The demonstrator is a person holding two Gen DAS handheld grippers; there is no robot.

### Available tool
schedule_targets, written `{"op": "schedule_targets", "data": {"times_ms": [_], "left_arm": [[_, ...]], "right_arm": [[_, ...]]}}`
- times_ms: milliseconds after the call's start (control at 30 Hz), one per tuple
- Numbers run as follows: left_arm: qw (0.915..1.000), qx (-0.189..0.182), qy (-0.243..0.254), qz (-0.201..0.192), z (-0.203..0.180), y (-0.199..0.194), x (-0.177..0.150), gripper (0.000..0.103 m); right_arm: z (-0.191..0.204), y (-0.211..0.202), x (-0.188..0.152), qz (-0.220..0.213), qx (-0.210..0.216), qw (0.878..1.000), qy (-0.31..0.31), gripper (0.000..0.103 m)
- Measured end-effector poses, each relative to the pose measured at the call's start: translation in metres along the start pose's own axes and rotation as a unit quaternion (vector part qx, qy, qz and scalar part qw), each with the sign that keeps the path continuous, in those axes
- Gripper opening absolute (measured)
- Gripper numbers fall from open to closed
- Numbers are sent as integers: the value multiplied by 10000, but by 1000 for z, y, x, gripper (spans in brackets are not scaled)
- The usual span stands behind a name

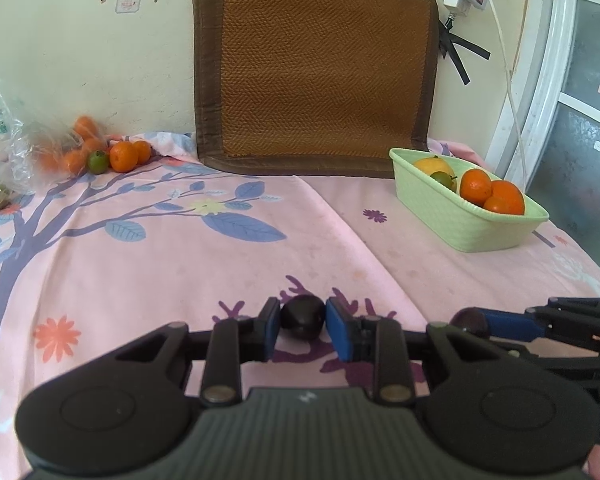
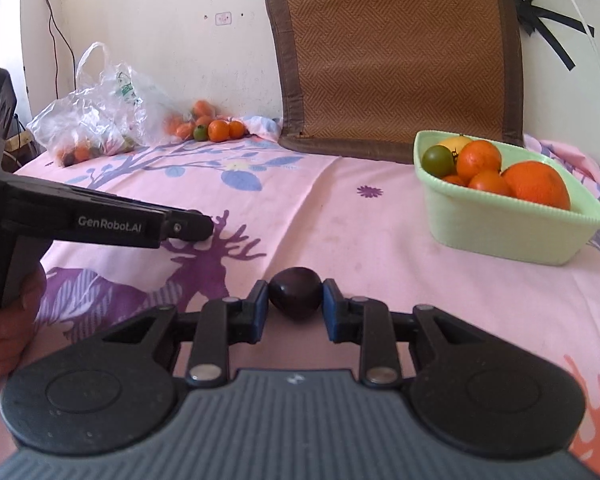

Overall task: Organize fruits
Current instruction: 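Lift both held plums off the sheet toward the green dish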

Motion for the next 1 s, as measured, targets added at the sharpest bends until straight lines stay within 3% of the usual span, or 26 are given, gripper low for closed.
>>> {"op": "schedule_targets", "data": {"times_ms": [300,1000], "left_arm": [[10000,12,0,-15,0,-1,0,37],[9999,-66,11,-110,-2,-4,1,42]], "right_arm": [[1,-4,-4,-76,-49,9999,-53,35],[2,-4,-5,-87,-115,9999,-84,43]]}}
Point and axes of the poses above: each gripper's, at about its wrist camera, not at the fingertips, and y roughly the way its jaws point, z to its left, x to its top, the point moved 5 cm from there along y, roughly the way its jaws point, and after that the axes turned 2 degrees about x, right-handed, at the moved point
